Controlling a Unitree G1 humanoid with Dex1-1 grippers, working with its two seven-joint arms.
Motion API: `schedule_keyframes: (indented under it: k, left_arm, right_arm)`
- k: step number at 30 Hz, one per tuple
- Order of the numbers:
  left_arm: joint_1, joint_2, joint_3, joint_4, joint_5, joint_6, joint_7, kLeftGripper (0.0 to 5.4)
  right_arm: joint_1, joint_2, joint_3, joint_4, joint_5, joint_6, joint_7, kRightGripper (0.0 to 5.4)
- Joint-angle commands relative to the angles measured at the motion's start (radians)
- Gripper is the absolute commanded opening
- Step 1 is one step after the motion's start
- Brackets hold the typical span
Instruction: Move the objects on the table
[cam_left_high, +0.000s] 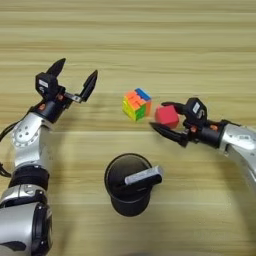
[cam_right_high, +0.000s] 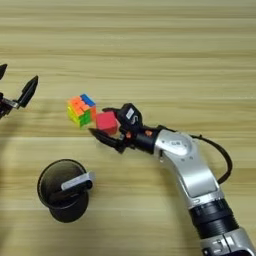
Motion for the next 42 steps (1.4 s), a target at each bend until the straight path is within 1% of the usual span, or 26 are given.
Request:
schedule_keyframes:
  k: [1, 8, 15, 16, 18, 20, 21, 23, 31, 38, 41, 42]
  left_arm:
    - [-0.004, -0.003, -0.005, -0.004, -0.005, -0.005, 0.002, 5.40]
    - [-0.004, -0.003, -0.005, -0.006, -0.007, -0.005, 0.000, 5.40]
    - [0.006, -0.003, -0.008, -0.017, -0.008, -0.002, -0.006, 5.40]
    - [0.009, -0.003, -0.008, -0.019, -0.007, -0.003, -0.006, 5.40]
    - [0.014, -0.003, -0.010, -0.024, -0.007, -0.002, -0.006, 5.40]
    - [0.018, -0.002, -0.012, -0.029, -0.006, -0.001, -0.005, 5.40]
    - [0.021, -0.002, -0.014, -0.032, -0.006, 0.000, -0.006, 5.40]
    - [0.025, -0.003, -0.017, -0.036, -0.004, 0.000, -0.006, 5.40]
    - [0.040, -0.004, -0.027, -0.071, -0.002, 0.000, -0.003, 5.40]
    - [0.070, -0.005, -0.046, -0.160, -0.005, 0.015, 0.006, 5.40]
    - [0.100, -0.004, -0.061, -0.232, 0.016, 0.036, 0.043, 5.40]
    - [0.120, -0.006, -0.068, -0.274, 0.018, 0.049, 0.055, 5.40]
  right_arm:
    - [-0.009, -0.017, 0.009, 0.085, 0.012, -0.057, 0.078, 3.18]
    - [-0.047, -0.022, 0.027, 0.224, -0.012, -0.095, 0.152, 3.18]
    - [-0.044, -0.027, 0.051, 0.279, -0.042, -0.116, 0.185, 3.18]
    - [-0.042, -0.028, 0.055, 0.283, -0.047, -0.119, 0.187, 3.55]
    - [-0.040, -0.028, 0.057, 0.288, -0.054, -0.122, 0.189, 3.76]
    - [-0.037, -0.028, 0.059, 0.286, -0.056, -0.124, 0.190, 4.09]
    - [-0.035, -0.029, 0.058, 0.280, -0.055, -0.124, 0.190, 4.32]
    - [-0.032, -0.028, 0.051, 0.265, -0.050, -0.124, 0.186, 4.43]
    - [-0.020, -0.038, 0.000, 0.160, -0.002, -0.106, 0.172, 5.37]
    - [-0.001, -0.046, -0.056, 0.041, 0.054, -0.072, 0.147, 5.39]
    - [0.009, -0.042, -0.078, -0.014, 0.070, -0.051, 0.111, 5.39]
    - [0.018, -0.041, -0.084, -0.039, 0.079, -0.043, 0.098, 5.39]
